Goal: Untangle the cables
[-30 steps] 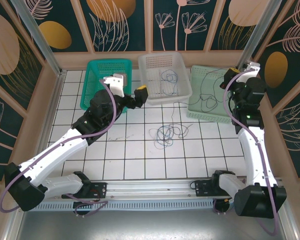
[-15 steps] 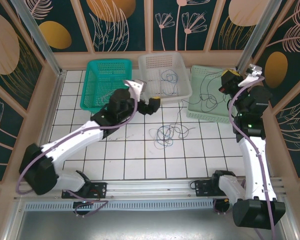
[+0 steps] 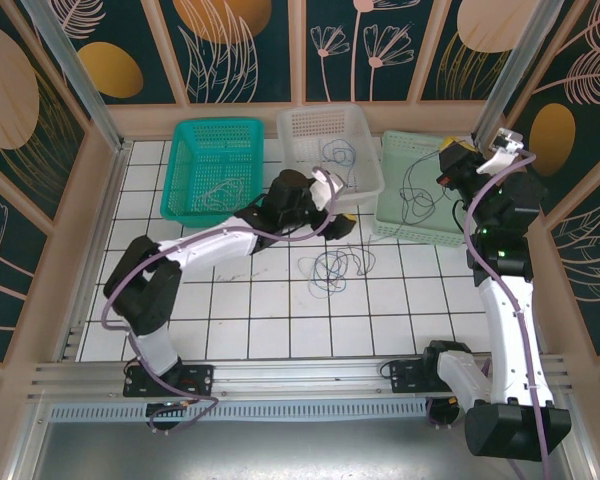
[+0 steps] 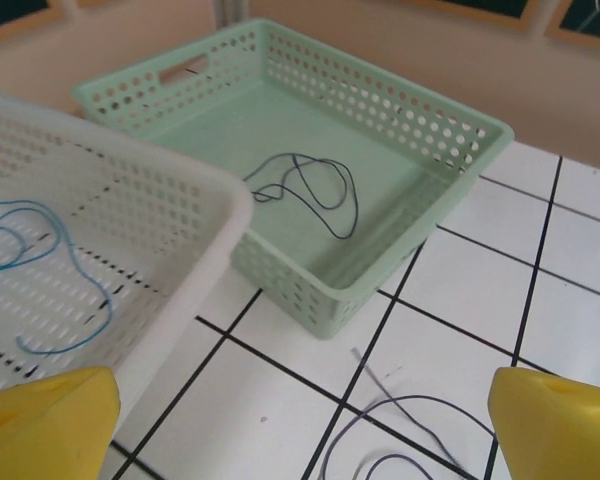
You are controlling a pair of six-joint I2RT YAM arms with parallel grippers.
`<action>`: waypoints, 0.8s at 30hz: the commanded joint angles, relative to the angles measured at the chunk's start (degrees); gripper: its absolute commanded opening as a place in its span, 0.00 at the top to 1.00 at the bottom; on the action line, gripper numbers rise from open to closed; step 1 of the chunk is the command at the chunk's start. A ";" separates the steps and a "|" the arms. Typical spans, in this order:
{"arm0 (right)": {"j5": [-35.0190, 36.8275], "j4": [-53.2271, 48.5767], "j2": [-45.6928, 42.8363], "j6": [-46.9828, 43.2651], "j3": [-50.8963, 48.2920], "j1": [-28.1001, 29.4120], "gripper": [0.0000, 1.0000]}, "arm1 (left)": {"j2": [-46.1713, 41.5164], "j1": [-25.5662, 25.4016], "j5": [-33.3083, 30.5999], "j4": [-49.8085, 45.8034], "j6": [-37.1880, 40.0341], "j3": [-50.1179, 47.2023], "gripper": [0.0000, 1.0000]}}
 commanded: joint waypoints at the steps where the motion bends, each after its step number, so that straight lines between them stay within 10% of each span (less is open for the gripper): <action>1: -0.85 0.79 -1.10 0.90 1.93 -0.16 1.00 | 2.78 -0.75 4.02 1.33 3.08 3.33 0.05; 24: -0.44 -0.82 0.64 0.95 3.24 -0.17 1.00 | 4.63 -7.48 8.65 3.09 5.50 -0.08 0.09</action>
